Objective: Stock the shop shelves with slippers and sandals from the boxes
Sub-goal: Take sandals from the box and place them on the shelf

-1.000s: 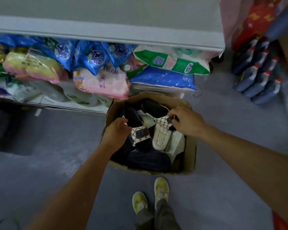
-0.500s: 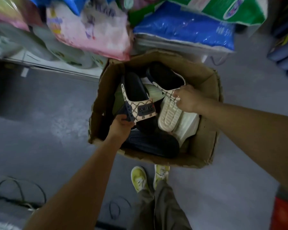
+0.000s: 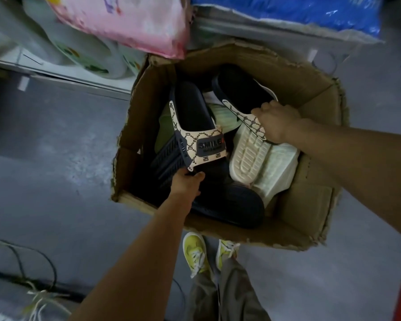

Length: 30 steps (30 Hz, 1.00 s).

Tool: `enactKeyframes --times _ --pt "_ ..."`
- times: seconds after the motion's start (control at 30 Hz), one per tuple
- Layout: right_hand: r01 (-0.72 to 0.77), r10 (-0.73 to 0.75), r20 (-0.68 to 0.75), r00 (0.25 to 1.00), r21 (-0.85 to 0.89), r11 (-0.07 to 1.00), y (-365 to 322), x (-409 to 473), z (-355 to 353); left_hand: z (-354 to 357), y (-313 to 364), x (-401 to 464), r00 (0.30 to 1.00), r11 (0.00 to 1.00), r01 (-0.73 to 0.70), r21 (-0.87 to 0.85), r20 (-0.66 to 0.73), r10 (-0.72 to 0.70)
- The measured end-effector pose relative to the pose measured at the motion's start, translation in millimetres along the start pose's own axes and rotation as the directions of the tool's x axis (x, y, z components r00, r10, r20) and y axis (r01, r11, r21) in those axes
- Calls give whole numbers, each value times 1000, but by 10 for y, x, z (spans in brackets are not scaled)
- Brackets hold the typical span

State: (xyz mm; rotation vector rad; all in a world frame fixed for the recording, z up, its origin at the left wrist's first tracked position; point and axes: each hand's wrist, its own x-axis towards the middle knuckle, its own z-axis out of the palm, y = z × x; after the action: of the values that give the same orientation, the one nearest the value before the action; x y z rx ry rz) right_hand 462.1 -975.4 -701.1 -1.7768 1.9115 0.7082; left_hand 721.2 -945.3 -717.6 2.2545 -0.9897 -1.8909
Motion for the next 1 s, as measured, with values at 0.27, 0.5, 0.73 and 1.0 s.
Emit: enactKeyframes --times 0.27,0.5,0.73,1.0 --pt "114 -102 -94 990 136 984 -351 -60 -185 -125 -26 19 997 997 -78 -20 1 78" --pt "166 -153 -65 986 419 893 -664 -142 -387 -217 18 -22 997 997 -64 -35 31 65" --pt "80 -131 69 989 496 865 -765 -184 -523 -237 109 -160 994 995 -96 -32 38 98" --pt "-137 154 45 987 735 664 -811 -678 -880 -796 351 -808 959 930 -281 -237 -97 265"
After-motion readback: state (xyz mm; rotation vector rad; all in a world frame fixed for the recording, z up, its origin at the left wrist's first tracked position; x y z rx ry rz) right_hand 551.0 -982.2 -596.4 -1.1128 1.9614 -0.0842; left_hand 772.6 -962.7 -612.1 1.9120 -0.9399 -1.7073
